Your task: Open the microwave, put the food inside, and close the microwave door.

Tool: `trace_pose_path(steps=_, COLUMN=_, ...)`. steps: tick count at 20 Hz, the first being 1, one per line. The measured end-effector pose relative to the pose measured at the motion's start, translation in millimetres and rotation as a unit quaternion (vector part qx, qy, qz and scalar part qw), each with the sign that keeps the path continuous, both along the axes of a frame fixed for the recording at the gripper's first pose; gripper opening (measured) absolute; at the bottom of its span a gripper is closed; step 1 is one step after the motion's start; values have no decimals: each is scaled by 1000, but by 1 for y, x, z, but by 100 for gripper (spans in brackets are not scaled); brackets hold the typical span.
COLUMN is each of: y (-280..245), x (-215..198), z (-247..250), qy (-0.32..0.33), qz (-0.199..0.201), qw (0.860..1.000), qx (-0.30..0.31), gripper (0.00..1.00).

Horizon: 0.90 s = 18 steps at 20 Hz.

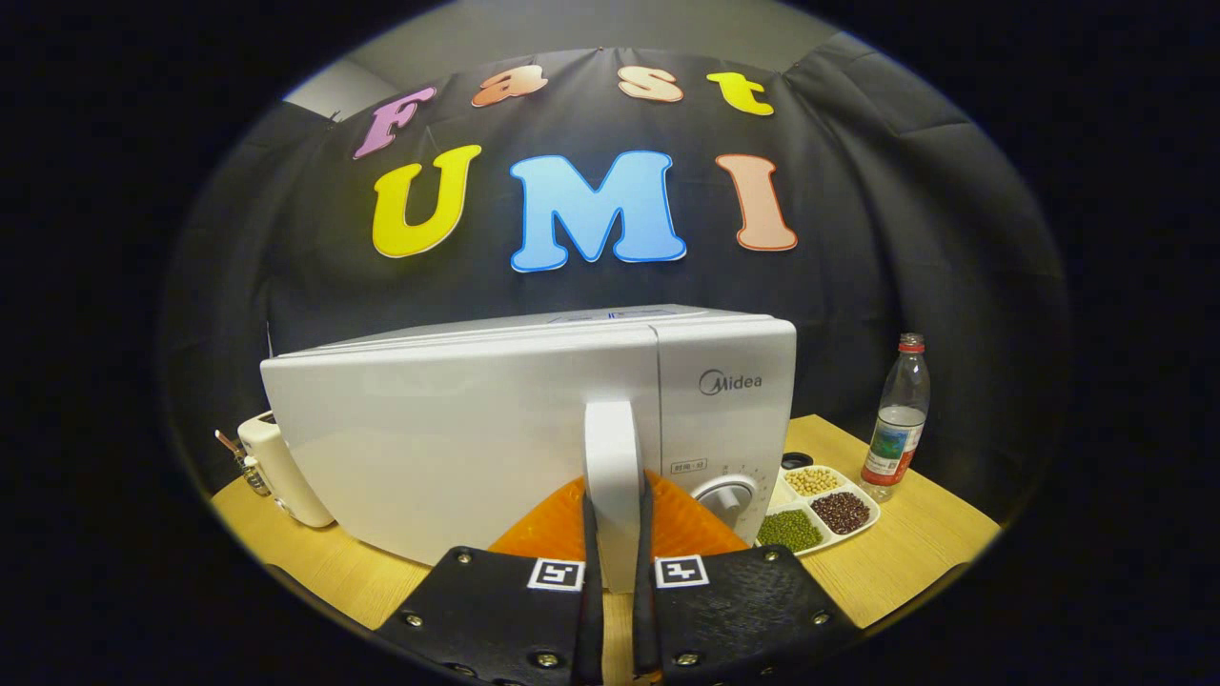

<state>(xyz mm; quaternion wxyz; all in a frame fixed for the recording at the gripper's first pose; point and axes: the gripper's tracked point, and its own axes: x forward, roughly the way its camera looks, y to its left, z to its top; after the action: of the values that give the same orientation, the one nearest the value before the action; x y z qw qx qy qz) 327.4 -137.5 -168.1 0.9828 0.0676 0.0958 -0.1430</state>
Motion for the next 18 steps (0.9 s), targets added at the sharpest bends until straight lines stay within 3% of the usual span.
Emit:
trace_pose_path(steps=4, y=19, x=-35, z=4, qy=1, qz=4, qw=999, qx=-36, gripper=13)
trace_pose_path(steps=8, y=47, x=-72, z=5, qy=-1, qz=22, qw=1000, qx=-21, gripper=13)
trace_pose_path(steps=18, y=162, x=-155, z=10, qy=-26, qz=95, qw=995, qx=-35, gripper=12)
